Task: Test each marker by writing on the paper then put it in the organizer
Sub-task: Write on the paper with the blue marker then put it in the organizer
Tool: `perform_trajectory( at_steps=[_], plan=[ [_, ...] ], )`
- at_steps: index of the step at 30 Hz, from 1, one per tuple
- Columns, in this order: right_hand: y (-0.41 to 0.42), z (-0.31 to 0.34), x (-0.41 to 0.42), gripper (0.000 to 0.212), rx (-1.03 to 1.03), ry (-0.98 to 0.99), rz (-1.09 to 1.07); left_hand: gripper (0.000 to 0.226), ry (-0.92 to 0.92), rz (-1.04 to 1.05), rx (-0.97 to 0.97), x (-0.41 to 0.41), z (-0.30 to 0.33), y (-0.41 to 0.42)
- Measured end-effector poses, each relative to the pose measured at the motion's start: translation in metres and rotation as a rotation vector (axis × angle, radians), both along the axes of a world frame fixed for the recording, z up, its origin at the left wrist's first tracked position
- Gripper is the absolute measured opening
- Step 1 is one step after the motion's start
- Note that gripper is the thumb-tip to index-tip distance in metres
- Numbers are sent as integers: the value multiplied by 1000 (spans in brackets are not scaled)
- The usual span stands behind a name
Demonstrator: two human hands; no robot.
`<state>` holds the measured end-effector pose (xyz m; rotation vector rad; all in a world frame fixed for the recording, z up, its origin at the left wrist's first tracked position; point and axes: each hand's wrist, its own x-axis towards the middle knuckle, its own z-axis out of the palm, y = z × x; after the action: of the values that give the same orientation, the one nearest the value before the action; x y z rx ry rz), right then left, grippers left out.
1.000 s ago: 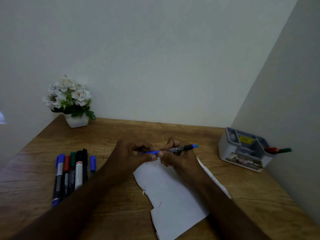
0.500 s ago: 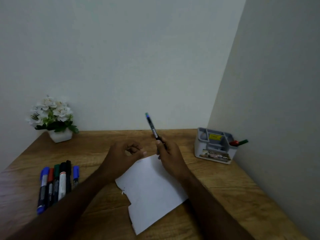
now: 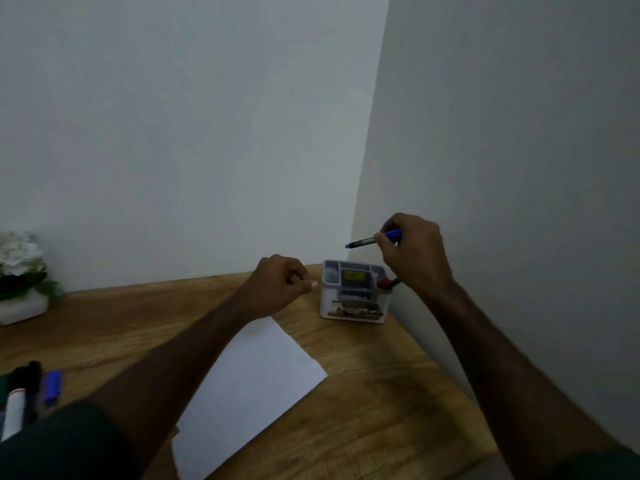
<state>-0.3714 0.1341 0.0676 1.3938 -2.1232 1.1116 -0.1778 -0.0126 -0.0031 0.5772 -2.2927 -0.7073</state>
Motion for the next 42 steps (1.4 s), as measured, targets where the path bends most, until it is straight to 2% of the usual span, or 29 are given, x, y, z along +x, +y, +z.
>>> perform_trajectory(
  at_steps=[7, 15, 21, 28, 33, 42],
  plan=[
    [4, 1, -40, 20, 346, 37, -147, 20, -74, -65, -47, -40, 4, 3],
    [-15, -22, -41, 35, 524, -84, -122, 17, -118, -80, -51, -46, 0, 2],
    [-17, -24, -37, 33, 470, -90, -115, 17, -107, -60, -63, -32, 3, -5],
    [-26, -16, 10, 18, 231, 60, -74, 14, -74, -15, -10, 9, 6, -7],
    [-53, -34, 81, 16, 221, 66, 105, 10, -81, 82, 16, 70, 4, -12],
    [-95, -92, 232, 15, 379, 67, 540, 9, -114, 290, -7, 219, -13, -23]
  ],
)
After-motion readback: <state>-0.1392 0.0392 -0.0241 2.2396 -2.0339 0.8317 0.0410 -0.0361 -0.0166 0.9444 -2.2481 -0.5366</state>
